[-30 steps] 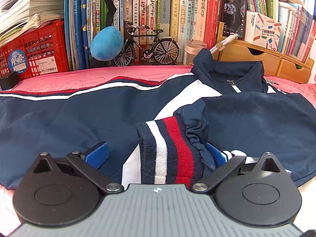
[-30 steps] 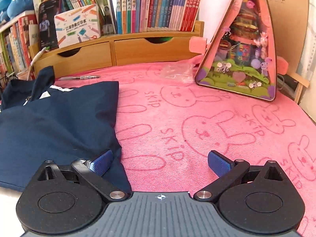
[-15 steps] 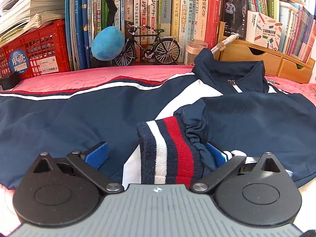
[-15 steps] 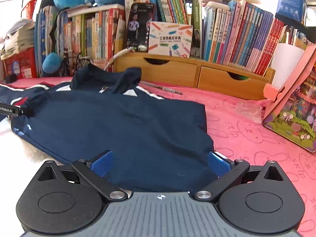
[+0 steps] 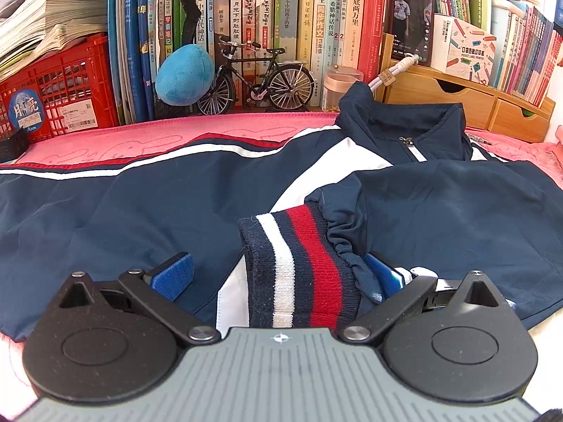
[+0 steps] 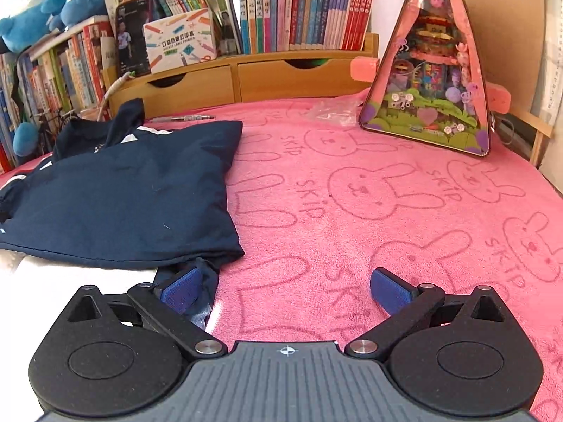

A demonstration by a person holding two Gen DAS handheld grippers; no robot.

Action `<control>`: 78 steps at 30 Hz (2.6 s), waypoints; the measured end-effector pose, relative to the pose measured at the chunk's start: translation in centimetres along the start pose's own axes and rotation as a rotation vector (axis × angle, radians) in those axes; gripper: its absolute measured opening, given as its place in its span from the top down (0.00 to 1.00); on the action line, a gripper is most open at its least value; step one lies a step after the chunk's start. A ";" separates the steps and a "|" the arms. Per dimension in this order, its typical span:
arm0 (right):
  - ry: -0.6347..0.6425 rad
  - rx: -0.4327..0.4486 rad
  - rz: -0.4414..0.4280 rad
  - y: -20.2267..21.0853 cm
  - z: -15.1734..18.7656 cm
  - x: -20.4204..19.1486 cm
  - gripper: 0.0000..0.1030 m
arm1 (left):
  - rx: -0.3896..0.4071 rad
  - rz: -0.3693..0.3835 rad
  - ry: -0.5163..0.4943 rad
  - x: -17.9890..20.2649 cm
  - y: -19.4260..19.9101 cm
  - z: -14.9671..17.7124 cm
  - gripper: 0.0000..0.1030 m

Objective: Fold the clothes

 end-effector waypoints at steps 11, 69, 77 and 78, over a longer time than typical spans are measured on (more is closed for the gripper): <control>-0.012 0.115 -0.117 2.2 -1.0 -1.6 0.00 | 0.027 0.202 0.057 0.7 4.5 -1.0 0.00; 0.395 0.036 -0.479 -2.4 -4.3 -35.6 0.31 | 0.055 -0.342 0.553 -24.9 8.7 1.8 0.00; 0.520 0.000 -0.385 -4.0 -1.4 -37.7 0.01 | 0.064 -0.401 0.646 -29.8 5.4 0.1 0.00; 0.528 0.000 -0.380 -4.0 -1.4 -37.8 0.00 | 0.077 -0.401 0.644 -29.9 5.2 0.0 0.01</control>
Point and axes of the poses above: each gripper's, at about its wrist camera, not at the fingertips, and y roughly against the way its jaws point, x to its right, z to its underside, the point moved 6 cm from there along -y, roughly the way its jaws point, and after that the axes turned 6 degrees about -x, right-handed, at the moved point
